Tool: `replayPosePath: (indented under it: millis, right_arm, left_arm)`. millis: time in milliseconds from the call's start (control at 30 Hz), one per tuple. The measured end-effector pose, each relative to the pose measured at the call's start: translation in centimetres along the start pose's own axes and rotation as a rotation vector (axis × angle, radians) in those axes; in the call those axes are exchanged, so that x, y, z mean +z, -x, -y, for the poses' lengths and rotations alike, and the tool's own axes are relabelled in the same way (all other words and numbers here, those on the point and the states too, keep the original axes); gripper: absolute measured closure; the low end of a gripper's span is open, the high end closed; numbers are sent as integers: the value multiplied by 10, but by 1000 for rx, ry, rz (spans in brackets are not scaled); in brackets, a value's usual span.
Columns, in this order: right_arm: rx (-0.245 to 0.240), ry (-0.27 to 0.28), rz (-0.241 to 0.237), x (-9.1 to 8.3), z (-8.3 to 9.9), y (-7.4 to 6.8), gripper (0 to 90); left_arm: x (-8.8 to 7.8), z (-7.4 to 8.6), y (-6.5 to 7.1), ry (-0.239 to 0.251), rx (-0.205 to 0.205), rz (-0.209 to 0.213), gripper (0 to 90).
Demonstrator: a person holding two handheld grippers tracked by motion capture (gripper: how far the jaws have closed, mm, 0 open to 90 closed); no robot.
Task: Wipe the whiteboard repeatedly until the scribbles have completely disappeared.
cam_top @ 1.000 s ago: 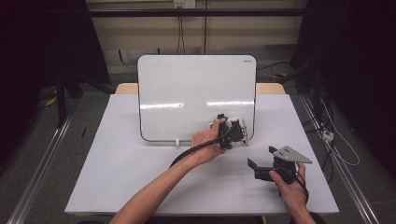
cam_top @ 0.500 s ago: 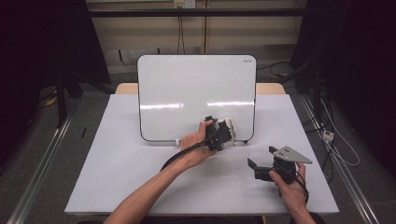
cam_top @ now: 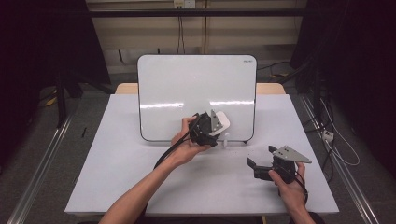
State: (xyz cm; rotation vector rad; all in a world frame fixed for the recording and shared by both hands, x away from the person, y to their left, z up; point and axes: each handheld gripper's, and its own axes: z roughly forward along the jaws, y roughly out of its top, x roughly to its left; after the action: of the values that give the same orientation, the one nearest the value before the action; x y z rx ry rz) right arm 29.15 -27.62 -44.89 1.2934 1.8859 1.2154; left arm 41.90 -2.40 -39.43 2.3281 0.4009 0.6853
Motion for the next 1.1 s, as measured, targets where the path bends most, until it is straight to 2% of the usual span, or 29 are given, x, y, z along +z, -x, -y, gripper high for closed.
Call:
replayPosePath:
  millis: [133, 233, 367, 433, 600, 700, 833, 1033, 1100]
  right_arm:
    - [3, 5, -2, 0, -1, -1, 54]
    - [-1, 11, -3, 1, -1, -1, 54]
    - [0, 7, -6, 1, -1, -1, 54]
    - [5, 7, -5, 1, 0, 0, 54]
    - [1, 10, -6, 0, 0, 0, 54]
    - [-1, 8, -10, -1, 0, 0, 54]
    - [-1, 9, -11, -1, 0, 0, 54]
    - [0, 9, -13, -1, 0, 0, 54]
    - [0, 9, -16, -1, 0, 0, 54]
  left_arm:
    - [-12, 0, -6, 36, -33, 4, 311]
    - [-17, 4, -12, 57, -74, -7, 310]
    - [-19, 9, -18, 54, -107, -18, 310]
    - [-19, 9, -20, 70, -128, -27, 310]
    - [-20, 5, -18, 103, -147, -41, 310]
    - [-18, 0, -14, 105, -120, -54, 310]
    - [-3, -13, -6, 99, -80, -48, 311]
    - [25, -39, 11, 85, 30, -79, 311]
    - [32, -45, 19, 68, 90, -131, 311]
